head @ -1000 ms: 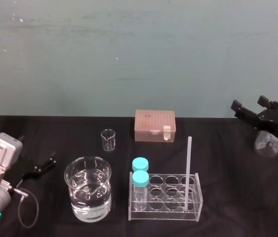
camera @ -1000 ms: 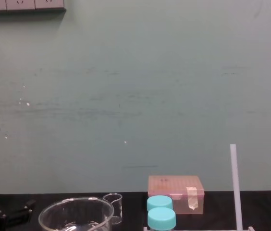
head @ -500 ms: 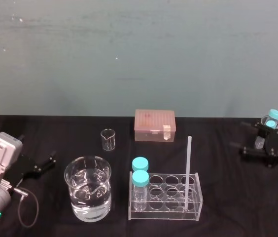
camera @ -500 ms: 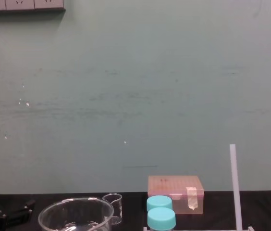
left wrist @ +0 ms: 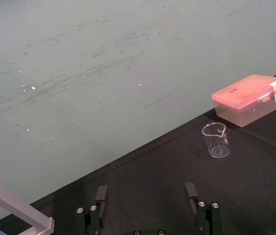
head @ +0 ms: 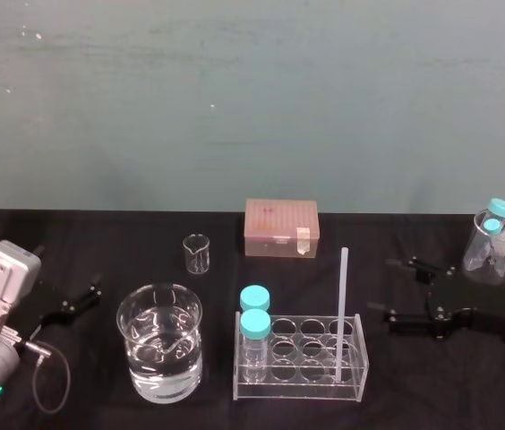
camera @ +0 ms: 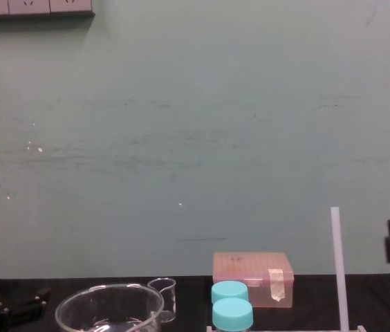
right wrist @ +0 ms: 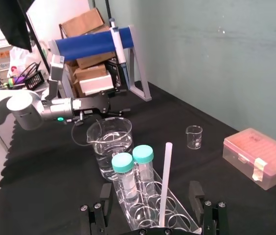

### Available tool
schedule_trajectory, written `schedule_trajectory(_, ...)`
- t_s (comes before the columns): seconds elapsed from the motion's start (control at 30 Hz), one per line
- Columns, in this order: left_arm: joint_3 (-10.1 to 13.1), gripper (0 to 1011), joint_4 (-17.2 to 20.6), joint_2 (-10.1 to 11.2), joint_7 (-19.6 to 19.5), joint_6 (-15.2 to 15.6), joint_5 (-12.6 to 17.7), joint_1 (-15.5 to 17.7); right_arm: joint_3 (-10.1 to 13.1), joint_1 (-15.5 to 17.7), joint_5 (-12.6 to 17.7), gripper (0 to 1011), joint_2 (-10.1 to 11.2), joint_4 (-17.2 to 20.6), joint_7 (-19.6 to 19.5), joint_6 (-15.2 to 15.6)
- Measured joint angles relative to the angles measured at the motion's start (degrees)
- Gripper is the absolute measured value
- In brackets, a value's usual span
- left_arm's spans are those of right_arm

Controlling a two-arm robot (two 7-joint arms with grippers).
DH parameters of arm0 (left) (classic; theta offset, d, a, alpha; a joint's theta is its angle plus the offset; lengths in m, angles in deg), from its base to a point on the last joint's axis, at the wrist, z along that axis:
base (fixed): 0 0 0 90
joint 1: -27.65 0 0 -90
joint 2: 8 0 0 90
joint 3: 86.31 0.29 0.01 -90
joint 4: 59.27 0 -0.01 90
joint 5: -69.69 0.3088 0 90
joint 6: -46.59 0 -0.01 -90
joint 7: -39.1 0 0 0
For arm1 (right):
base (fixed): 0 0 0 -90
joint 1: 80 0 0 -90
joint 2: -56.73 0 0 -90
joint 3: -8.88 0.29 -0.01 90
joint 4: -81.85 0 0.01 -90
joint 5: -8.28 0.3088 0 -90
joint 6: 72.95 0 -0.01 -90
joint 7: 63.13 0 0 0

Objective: Pick up the stirring rod with one hand, then place it down.

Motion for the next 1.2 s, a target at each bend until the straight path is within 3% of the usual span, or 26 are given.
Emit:
schedule_trajectory(0.2, 0.0, 1005, 0.0, 0.0, 0.0, 0.0, 0.0, 0.0, -2.01, -1.6, -0.84, 1000, -1.51, -1.1, -1.88, 0.76)
schedule_trajectory(0.63, 0.0, 1005, 0.0, 0.0, 0.0, 0.0, 0.0, 0.0, -4.65, -3.22, 2.12, 1000, -4.39, -2.53, -5.61, 4.6)
schedule_trajectory(0.9, 0.0, 1005, 0.0, 0.0, 0.0, 0.0, 0.0, 0.0, -6.3, -4.24, 1.66, 1000, -4.76, -3.68, -6.87, 4.11)
schedule_trajectory(1.2, 0.0, 1005, 0.0, 0.0, 0.0, 0.0, 0.0, 0.0, -7.78, -5.04, -0.44, 1000, -5.3, -4.82, -7.62, 0.54)
